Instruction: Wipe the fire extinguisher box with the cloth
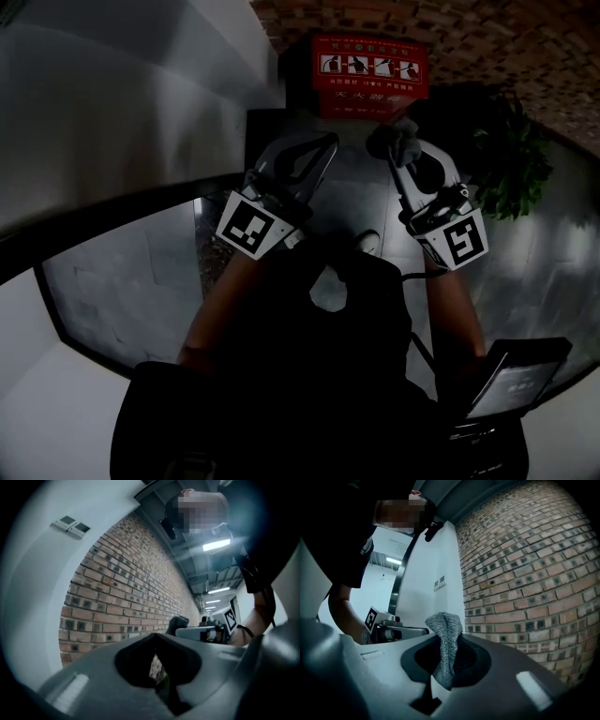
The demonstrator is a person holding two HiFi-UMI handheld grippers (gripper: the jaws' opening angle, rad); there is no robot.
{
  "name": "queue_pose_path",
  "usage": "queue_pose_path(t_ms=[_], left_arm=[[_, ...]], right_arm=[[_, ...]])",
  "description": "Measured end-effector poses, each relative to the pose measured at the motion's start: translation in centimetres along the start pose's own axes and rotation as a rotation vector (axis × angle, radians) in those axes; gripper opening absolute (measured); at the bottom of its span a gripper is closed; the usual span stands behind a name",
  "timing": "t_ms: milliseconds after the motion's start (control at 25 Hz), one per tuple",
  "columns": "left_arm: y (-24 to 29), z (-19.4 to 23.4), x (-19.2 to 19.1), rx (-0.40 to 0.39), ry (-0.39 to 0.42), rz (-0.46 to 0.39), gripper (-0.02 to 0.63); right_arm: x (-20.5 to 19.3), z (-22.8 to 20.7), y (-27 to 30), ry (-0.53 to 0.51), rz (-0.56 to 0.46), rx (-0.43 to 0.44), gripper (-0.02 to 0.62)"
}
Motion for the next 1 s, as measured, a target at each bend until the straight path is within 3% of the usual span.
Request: queue_pose_path(t_ms=[160,280,440,600,680,1000], left_arm=[[2.9,3.0,-8.3,0.003,-0.045,-0.026,-0.005],[4.8,5.4,-15.6,-0.007,-0.043,-0.002,-0.005],[6.3,9.1,-24.5,-0.010,-0.034,0.031,-0.005],[7.3,13.7,-31.8,0.025,-0.008,0.002,-0.005],[7.1,15.4,-35.4,0.065,-0.050,0.051,-0.005],[7.0,20.9,-41.0,0.098,-0.030,0.009,-0.005]], right_arm=[[-9.4,0.5,-1.3,0.043,0.028,-0.007,0.034],[-17.5,1.2,-2.2,0.054,0.084,-0.009,0.034],[-27.3,1.9,-2.2,0.068,0.087,-0.035,0.034],[-34.9,2.4,-0.7,0.090,0.037,-0.054,0.034],[-38.1,3.0,-0.7,0.117,0.049,-0.058,0.034],[-46.2,2.1,3.0,0.077,0.022,-0.071,0.034]])
Point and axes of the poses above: the fingertips, and each gripper's own axes: y forward along the fingers, z to its left, x out of its top, the point moved 7 cm from there along -y, backward along the fingers, and after that the axes turned 15 degrees about -y, right-handed, at the moved point
